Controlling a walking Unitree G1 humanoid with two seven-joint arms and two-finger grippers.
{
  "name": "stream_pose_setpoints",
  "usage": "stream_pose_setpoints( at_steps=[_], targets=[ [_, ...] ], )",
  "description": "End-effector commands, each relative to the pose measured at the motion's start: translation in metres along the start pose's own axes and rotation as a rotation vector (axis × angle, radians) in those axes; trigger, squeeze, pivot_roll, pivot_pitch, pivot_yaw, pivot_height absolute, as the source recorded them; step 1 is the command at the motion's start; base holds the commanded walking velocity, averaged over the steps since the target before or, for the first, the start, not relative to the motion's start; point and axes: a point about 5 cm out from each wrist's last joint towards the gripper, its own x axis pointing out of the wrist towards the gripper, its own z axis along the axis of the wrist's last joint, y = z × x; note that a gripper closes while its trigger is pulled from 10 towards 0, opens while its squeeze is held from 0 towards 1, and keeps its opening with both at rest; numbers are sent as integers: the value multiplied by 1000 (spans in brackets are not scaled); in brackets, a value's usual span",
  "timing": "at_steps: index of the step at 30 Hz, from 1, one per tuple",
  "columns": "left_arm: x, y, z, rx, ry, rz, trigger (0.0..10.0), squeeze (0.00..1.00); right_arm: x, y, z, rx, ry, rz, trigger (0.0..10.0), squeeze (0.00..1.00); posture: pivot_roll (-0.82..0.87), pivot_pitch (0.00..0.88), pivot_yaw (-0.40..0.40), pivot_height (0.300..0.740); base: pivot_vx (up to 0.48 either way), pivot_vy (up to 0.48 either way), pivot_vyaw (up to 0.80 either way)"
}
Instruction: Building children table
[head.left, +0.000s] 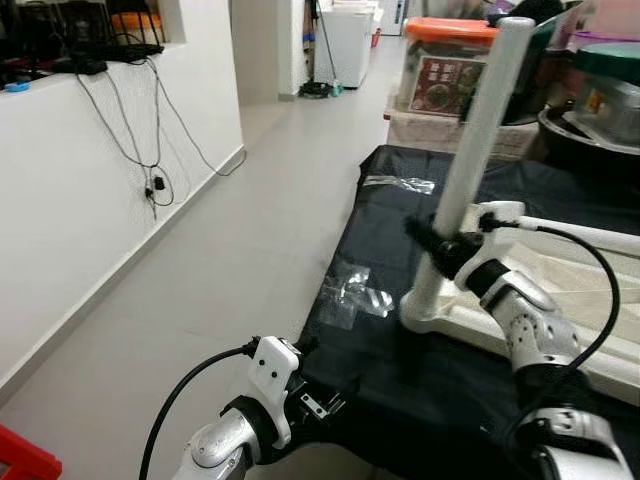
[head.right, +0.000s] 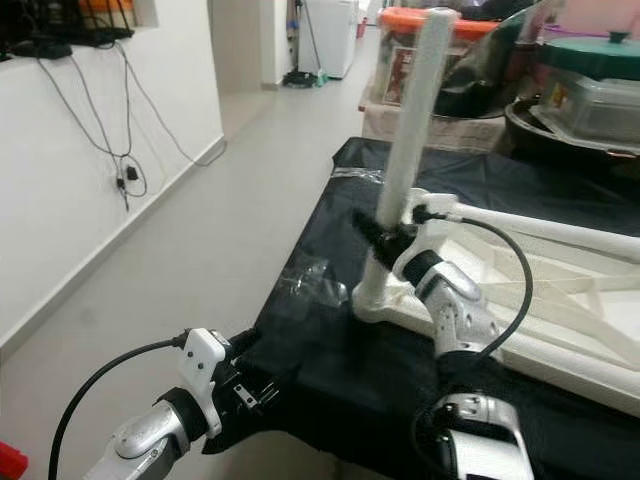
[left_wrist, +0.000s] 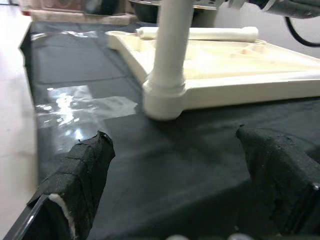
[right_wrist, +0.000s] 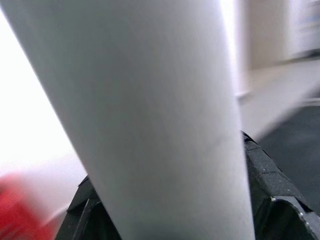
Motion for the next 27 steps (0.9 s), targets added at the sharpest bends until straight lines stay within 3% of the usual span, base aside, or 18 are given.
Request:
stream_pose_setpoints(
  at_steps=[1, 3, 10, 11, 13, 18, 20, 21, 22, 23, 24, 26, 27],
  targets=[
    [0, 0, -3, -8, 9, -1, 10000, 0, 14, 17, -10, 31, 48, 151, 10000, 0, 30, 0, -53, 740, 0, 0, 0],
    [0, 0, -3, -7, 7, 2, 10000, 0, 14, 28, -18, 1, 129, 313, 10000, 0, 32, 0, -55, 740, 0, 0, 0],
    [0, -1, -3, -10, 9, 0, 10000, 0, 12, 39, -28, 6, 226, 512, 10000, 0, 30, 0, -52, 740, 0, 0, 0],
    [0, -1, -3, -11, 9, -1, 10000, 0, 11, 40, -29, 4, 241, 534, 0, 0, 30, 0, -52, 740, 0, 0, 0],
    [0, -1, -3, -11, 9, -2, 10000, 0, 10, 41, -31, -3, 256, 554, 0, 0, 32, 0, -54, 740, 0, 0, 0],
    [0, -1, -3, -11, 9, 0, 10000, 0, 13, 33, -34, -68, 251, 436, 0, 0, 32, 0, -52, 740, 0, 0, 0],
    [0, 0, -3, -11, 8, 2, 10000, 0, 18, 24, -29, -104, 186, 287, 0, 0, 32, 0, -51, 740, 0, 0, 0],
    [-1, 0, -2, -10, 8, 3, 10000, 0, 21, 13, -25, -127, 140, 100, 0, 0, 30, 0, -50, 740, 0, 0, 0],
    [-1, 0, -2, -10, 8, 3, 10000, 0, 21, 13, -25, -127, 140, 100, 0, 0, 30, 0, -50, 740, 0, 0, 0],
    [-1, 0, -2, -10, 8, 3, 10000, 0, 23, 4, -24, -123, 122, -59, 0, 0, 29, 0, -49, 740, 0, 0, 0],
    [-1, 0, -2, -10, 8, 3, 10000, 0, 23, 4, -24, -123, 122, -59, 0, 0, 29, 0, -49, 740, 0, 0, 0],
    [-1, 1, -2, -11, 9, 3, 10000, 0, 17, -16, -22, -105, 87, -400, 0, 0, 26, 0, -41, 740, 0, 0, 0],
    [-1, 1, -2, -11, 9, 3, 10000, 0, 17, -16, -22, -105, 87, -400, 0, 0, 26, 0, -41, 740, 0, 0, 0]
  ],
)
